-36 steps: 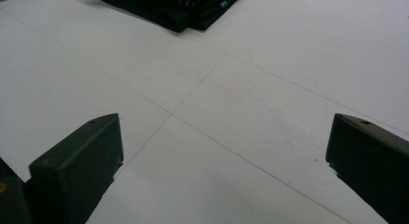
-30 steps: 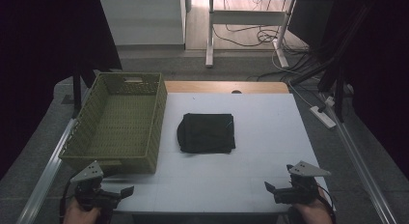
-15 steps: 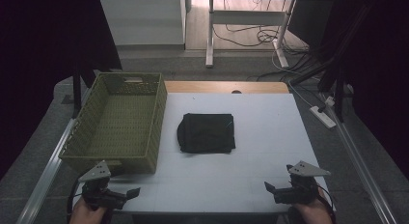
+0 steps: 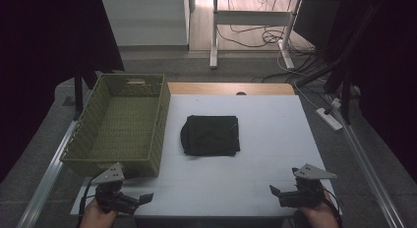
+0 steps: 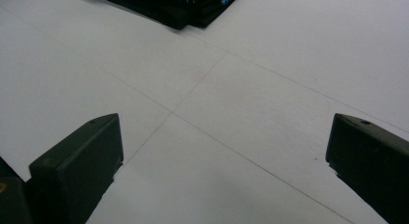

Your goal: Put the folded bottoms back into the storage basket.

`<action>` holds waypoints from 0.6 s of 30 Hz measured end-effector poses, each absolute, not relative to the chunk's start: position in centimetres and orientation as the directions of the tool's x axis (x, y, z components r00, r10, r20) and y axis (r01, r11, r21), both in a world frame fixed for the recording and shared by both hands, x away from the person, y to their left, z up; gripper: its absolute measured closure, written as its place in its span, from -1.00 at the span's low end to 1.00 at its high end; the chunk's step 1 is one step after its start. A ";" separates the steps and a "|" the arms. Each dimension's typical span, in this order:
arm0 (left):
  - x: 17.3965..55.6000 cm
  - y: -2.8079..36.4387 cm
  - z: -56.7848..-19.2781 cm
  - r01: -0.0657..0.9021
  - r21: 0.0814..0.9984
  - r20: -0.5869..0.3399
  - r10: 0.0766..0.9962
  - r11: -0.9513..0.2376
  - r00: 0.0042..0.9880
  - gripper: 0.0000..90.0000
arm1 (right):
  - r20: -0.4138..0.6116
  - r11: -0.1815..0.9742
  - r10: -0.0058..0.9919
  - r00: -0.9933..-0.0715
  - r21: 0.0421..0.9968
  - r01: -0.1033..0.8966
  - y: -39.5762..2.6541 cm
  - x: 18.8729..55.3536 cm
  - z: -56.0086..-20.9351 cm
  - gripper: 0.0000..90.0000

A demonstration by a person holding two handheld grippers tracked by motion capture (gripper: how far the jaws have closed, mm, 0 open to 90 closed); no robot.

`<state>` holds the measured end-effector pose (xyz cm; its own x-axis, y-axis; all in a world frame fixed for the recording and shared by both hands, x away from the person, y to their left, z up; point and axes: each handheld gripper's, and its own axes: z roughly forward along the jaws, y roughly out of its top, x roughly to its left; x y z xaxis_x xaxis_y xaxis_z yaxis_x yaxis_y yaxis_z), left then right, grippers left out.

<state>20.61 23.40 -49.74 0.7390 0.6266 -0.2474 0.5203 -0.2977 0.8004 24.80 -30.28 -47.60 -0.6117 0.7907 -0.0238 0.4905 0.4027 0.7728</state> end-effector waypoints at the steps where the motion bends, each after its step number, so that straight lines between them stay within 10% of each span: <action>1: 20.7 23.1 -49.8 0.516 0.800 -0.243 0.620 -0.307 0.746 -1.00 | -0.024 0.403 0.791 -0.612 0.773 0.491 -30.3 24.8 -47.6 -1.00; 18: 21.9 19.0 -50.4 0.499 0.785 -0.268 0.525 -0.367 0.808 -1.00 | -0.024 0.412 0.784 -0.620 0.767 0.492 -30.2 24.9 -47.7 -1.00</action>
